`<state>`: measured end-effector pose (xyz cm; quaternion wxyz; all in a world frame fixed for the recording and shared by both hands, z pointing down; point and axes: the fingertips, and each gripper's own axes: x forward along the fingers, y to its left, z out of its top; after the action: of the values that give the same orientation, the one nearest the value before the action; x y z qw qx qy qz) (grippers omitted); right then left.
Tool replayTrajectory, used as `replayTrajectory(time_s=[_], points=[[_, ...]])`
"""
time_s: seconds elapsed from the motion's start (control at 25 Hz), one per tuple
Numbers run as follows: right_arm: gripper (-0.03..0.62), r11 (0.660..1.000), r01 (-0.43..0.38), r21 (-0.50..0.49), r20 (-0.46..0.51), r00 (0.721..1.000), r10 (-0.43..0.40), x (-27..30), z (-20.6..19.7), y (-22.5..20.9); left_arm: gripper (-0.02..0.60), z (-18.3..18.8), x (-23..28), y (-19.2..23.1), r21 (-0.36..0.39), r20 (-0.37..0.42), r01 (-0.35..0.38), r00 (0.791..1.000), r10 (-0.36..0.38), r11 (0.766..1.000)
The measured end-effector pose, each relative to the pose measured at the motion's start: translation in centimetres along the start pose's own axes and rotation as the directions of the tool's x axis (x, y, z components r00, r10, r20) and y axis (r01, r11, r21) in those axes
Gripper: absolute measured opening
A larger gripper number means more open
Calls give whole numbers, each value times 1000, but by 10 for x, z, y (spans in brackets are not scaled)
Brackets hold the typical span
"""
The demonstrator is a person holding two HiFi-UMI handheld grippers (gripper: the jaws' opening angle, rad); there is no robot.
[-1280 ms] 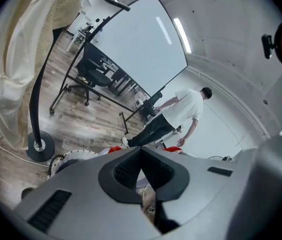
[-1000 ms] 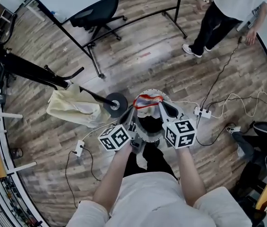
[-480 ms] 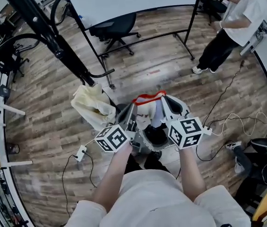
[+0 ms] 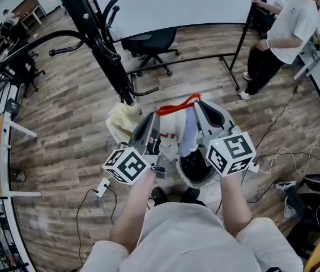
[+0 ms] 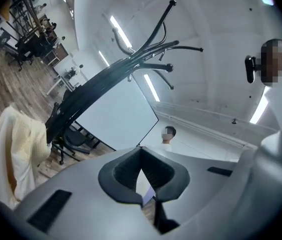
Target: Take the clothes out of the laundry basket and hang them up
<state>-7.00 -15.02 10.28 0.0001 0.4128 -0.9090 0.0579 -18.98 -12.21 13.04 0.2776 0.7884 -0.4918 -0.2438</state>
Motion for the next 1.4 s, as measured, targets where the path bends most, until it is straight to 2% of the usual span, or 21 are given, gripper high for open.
replayTrajectory(time_s=[0.32,0.76,1.16,1.4], points=[[11,993,-64,-101,110,991,75,19,66,27,18,70,-2,-33,107,95,37,994,-47,994],[11,965,-144,-218,226,955,194,34,147,74,18,153,-25,-70,236,203,64,973,-114,970],[11,946,-132,-297,317,921,228,50,212,93,18,219,-25,-105,378,272,61,946,-174,924],[11,947,-98,-305,333,921,202,66,231,95,18,248,-19,-110,447,276,35,945,-175,894]])
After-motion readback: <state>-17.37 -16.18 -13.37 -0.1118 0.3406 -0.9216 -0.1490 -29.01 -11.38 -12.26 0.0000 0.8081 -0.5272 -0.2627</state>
